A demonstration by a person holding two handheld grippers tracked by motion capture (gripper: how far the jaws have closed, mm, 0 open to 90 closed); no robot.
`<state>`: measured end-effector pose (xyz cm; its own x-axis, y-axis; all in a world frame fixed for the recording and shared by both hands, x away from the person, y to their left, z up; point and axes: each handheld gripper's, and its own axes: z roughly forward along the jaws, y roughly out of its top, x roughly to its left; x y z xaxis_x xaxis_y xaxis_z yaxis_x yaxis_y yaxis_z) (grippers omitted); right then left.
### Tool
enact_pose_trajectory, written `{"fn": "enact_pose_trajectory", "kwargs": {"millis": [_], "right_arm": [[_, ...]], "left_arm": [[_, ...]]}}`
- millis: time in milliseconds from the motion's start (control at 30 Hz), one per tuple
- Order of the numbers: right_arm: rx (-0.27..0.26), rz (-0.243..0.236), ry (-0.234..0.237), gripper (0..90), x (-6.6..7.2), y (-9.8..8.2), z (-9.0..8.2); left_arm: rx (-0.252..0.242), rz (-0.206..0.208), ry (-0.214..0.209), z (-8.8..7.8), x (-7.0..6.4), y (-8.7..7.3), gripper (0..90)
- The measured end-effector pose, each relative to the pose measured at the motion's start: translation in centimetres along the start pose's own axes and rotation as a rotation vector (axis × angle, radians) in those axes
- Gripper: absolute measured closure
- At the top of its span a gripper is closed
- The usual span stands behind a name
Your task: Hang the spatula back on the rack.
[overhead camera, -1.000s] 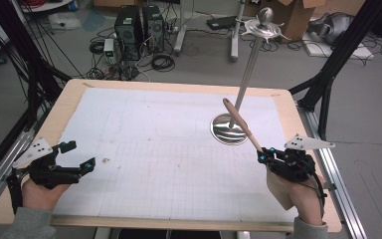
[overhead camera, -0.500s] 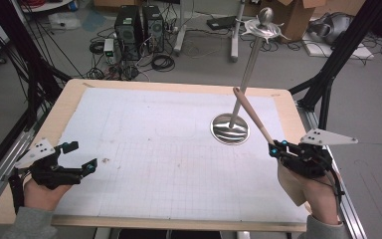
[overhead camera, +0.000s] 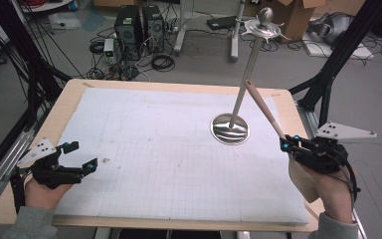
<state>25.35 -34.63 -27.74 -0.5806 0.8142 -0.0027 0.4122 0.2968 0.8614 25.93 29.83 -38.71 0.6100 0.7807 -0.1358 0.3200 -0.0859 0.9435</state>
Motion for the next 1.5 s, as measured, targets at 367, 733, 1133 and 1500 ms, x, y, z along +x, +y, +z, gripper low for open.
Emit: {"fn": "enact_pose_trajectory", "kwargs": {"millis": [367,733,1133,1500], "right_arm": [[-0.015,0.019,-0.017,78.5,-1.6,1.1,-2.3],[-0.056,0.039,0.028,78.4,-3.2,1.6,-3.8],[-0.106,0.064,0.003,78.5,-3.5,3.6,-5.0],[-0.133,0.093,-0.006,78.5,-4.2,4.4,-5.6]], "left_arm": [[-0.004,0.001,-0.025,0.1,-0.1,-0.1,1.7],[0.008,0.007,-0.02,0.4,-0.1,-0.2,1.7],[0.015,0.008,-0.021,0.4,-0.1,-0.3,1.7],[0.016,0.001,-0.029,0.5,-0.1,-0.4,1.7]]}}
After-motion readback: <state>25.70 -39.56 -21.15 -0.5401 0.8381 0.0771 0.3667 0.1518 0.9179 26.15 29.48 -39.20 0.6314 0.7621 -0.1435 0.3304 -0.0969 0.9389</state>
